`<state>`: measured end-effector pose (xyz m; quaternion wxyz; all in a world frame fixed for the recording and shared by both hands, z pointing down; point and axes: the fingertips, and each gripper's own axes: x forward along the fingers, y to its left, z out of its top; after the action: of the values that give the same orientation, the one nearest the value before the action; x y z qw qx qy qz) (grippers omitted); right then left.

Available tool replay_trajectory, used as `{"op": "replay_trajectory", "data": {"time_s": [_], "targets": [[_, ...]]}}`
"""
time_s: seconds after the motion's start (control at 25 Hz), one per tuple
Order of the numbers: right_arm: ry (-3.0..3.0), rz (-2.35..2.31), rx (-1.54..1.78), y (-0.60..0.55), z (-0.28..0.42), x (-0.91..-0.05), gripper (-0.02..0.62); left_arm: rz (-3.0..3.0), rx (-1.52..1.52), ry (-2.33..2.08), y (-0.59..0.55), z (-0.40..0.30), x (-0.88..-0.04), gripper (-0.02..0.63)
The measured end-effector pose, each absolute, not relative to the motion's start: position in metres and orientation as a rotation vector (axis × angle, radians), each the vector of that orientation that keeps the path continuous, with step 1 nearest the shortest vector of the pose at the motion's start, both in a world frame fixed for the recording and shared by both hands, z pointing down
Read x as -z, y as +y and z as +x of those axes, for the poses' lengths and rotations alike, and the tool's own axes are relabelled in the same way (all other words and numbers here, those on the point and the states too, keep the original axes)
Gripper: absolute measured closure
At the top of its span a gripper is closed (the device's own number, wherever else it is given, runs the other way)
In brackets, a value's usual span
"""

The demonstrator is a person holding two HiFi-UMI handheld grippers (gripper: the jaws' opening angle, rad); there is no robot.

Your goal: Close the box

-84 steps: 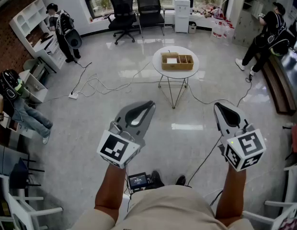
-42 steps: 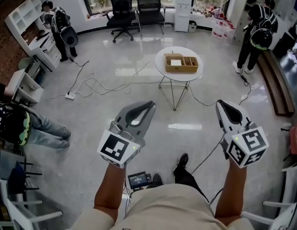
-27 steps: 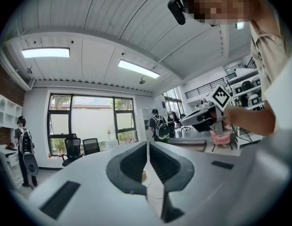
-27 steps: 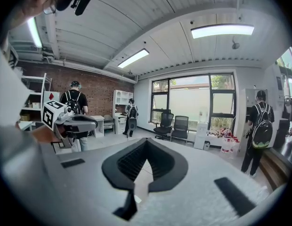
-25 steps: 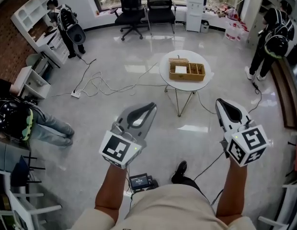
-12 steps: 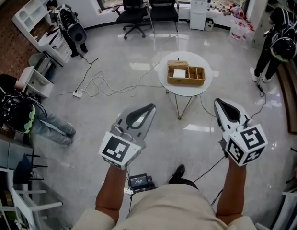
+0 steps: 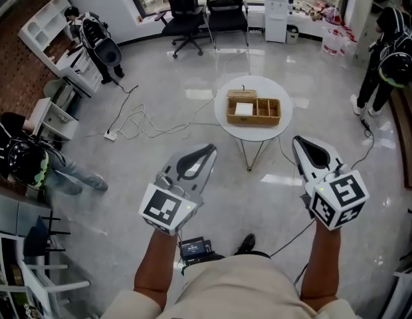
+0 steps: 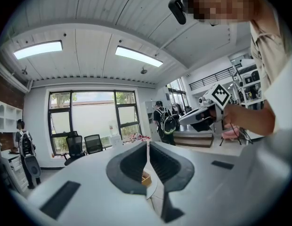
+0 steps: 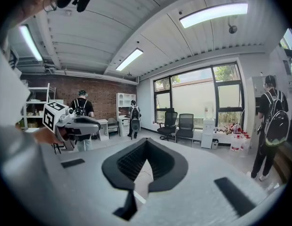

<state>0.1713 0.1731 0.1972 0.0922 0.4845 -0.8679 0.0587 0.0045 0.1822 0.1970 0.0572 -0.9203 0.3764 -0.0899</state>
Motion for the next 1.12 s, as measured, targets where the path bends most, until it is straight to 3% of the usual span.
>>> {"op": "replay_trajectory", "data": {"time_s": [0.56,1.12], "targets": [[-2.55,1.478,-0.21,0.147,0.211,-0.211,0.603,-2.784,0.259,1.071,0.137,0.048,-0.208,0.584],[-2.39,1.656,-0.219,0.06,0.231,-0.218,0.603,-2.881,0.188,0.873,0.019,0.068,-0.22,0.584]]}}
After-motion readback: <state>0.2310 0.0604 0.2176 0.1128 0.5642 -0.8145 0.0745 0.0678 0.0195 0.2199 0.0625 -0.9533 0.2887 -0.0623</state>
